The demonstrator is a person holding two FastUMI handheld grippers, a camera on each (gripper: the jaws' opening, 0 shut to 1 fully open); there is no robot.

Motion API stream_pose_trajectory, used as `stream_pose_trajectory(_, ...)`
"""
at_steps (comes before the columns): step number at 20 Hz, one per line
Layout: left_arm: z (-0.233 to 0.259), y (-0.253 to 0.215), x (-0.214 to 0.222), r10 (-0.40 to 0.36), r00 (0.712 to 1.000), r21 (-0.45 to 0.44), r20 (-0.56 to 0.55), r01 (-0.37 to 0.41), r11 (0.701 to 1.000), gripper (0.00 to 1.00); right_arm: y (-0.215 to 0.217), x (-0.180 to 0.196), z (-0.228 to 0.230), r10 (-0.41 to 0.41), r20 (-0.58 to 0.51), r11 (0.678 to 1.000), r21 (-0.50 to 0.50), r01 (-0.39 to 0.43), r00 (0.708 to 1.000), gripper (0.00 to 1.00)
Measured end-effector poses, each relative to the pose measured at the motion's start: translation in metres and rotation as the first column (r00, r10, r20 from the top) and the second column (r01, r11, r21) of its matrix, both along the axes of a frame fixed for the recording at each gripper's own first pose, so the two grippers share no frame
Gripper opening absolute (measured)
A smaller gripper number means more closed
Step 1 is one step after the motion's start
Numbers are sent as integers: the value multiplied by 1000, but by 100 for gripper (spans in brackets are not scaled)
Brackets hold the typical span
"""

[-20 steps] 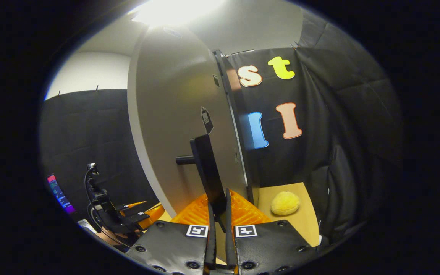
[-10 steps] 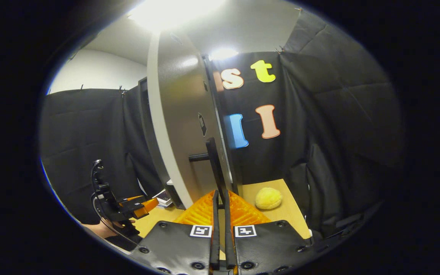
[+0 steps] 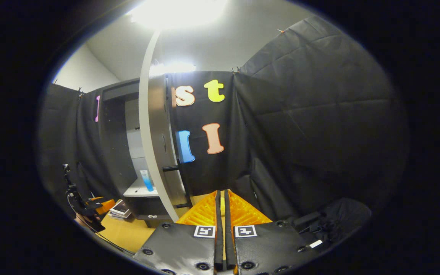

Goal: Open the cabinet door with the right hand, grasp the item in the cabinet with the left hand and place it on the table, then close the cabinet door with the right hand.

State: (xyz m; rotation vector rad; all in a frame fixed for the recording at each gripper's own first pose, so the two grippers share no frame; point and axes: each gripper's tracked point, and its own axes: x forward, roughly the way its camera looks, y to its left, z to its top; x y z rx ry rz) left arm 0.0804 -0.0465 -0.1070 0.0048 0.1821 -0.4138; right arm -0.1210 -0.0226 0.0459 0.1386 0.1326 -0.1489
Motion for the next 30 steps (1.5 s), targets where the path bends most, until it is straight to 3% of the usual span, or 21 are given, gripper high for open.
stream_pose_trajectory(5, 22, -4, 30, -45, 999, -4, 16, 45, 999, 96, -16, 18, 16, -54, 41, 998, -33, 55, 998, 5)
stream_pose_trajectory(7, 26, -8, 41, -30, 999, 3, 25, 30, 1000, 94, -26, 36, 20, -68, 76, 998, -11, 69, 995, 5)
stream_pose_trajectory(8, 28, -12, 47, -26, 999, -2, 29, 26, 1000, 94, -33, 48, 20, -71, 87, 997, -10, 72, 994, 0)
stream_pose_trajectory(15, 34, -56, 95, -7, 997, 42, 75, 4, 999, 94, -79, 120, 13, -90, 109, 996, -18, 92, 990, 5)
stream_pose_trajectory(18, 28, -86, 116, -4, 998, 11, 62, 3, 1000, 95, -79, 149, 2, -53, 80, 998, -23, 55, 995, 5)
stream_pose_trajectory(19, 26, -94, 123, 1, 998, 5, 60, -1, 1000, 94, -82, 159, -4, -45, 61, 999, -17, 46, 997, 19)
stream_pose_trajectory(22, 17, -113, 150, 16, 998, 10, 53, -17, 1000, 94, -91, 185, -11, -26, 61, 999, -25, 28, 998, 39)
stream_pose_trajectory(25, 1, -125, 176, 23, 999, 35, 34, -24, 999, 94, -98, 208, -18, -18, 60, 999, -34, 20, 998, 92)
stream_pose_trajectory(26, -3, -128, 181, 26, 999, 33, 25, -27, 999, 94, -103, 214, -21, -25, 54, 999, -42, 27, 998, 100)
stream_pose_trajectory(28, -8, -131, 195, 35, 999, 22, 13, -35, 999, 98, -115, 227, -24, -51, 60, 997, -57, 54, 997, 99)
stream_pose_trajectory(30, -14, -134, 210, 52, 999, 16, 5, -52, 999, 94, -126, 236, -21, -74, 93, 993, -81, 81, 993, 98)
